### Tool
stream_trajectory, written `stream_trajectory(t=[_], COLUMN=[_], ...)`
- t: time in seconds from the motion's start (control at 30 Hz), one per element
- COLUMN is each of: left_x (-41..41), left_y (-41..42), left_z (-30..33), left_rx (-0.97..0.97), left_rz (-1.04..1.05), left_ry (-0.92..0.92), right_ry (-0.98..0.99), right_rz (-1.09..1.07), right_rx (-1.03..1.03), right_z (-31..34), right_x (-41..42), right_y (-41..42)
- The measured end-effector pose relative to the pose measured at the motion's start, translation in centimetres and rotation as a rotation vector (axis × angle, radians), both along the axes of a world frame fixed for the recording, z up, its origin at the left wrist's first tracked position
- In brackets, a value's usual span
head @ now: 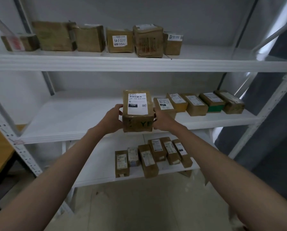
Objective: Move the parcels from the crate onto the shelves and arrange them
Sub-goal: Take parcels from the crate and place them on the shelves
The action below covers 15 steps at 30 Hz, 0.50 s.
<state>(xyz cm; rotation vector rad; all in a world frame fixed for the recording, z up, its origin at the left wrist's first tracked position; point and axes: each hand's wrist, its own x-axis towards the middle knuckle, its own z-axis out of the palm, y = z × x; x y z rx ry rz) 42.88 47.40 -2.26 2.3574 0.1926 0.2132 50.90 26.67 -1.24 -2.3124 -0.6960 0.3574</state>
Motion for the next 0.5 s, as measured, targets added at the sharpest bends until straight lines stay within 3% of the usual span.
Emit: stream_trajectory(t=[0.5], left_x=[21.0], left_y=[7.6], left_z=[-6.1], left_rx=[-0.01], left_rz=[-0.014], left_ry=[0.163], right_ry=[0.15], right_rz=[-0.127], right_rx=[-0.291], right_z=[-3.7], right_x=[19.7], right_y=[9.3])
